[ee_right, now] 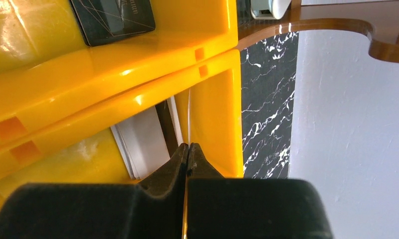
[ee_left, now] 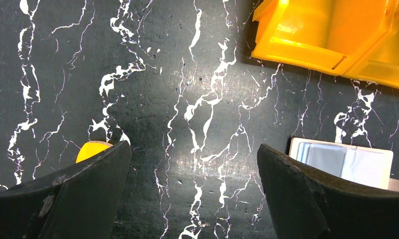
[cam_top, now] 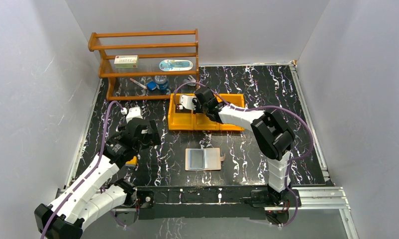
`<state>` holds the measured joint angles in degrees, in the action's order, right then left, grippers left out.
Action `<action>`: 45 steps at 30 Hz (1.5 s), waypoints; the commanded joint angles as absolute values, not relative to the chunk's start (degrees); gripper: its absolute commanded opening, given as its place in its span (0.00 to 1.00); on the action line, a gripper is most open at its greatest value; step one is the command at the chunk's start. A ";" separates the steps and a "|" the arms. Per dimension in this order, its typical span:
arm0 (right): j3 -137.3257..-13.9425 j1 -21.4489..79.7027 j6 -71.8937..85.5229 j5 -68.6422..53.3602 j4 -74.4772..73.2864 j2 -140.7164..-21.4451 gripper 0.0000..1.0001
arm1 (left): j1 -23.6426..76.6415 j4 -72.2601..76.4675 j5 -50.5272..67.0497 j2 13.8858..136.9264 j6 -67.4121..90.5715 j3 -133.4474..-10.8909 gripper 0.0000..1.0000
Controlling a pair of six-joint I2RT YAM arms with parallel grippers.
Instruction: Take the credit cards out of the card holder
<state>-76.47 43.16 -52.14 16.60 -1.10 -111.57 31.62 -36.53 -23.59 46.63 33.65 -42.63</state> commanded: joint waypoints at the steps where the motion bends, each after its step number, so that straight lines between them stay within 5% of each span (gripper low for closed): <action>1: -76.54 43.09 -55.11 17.53 3.53 -113.72 0.00 | 31.38 -37.83 -25.40 45.79 33.80 -42.59 0.98; 8: -75.57 43.17 -55.24 17.44 4.27 -114.87 0.00 | 31.38 -38.12 -25.06 45.66 33.71 -42.58 0.98; 12: -74.58 43.12 -54.33 14.87 3.97 -113.20 0.16 | 31.33 -38.08 -25.06 45.77 33.74 -42.58 0.98; 28: -72.62 42.94 -38.95 9.26 5.09 -104.16 0.36 | 31.32 -38.22 -24.53 46.65 33.49 -42.64 0.98; 33: -73.11 42.52 -15.63 13.15 5.12 -102.65 0.38 | 31.35 -38.18 -24.52 46.58 33.61 -42.65 0.98; 39: -80.72 41.71 15.38 15.50 -14.93 -106.72 0.28 | 31.31 -38.11 -24.26 47.02 33.49 -42.79 0.98; 45: -82.51 39.98 23.01 12.84 -17.16 -110.92 0.20 | 31.33 -37.99 -24.10 47.58 33.38 -42.88 0.98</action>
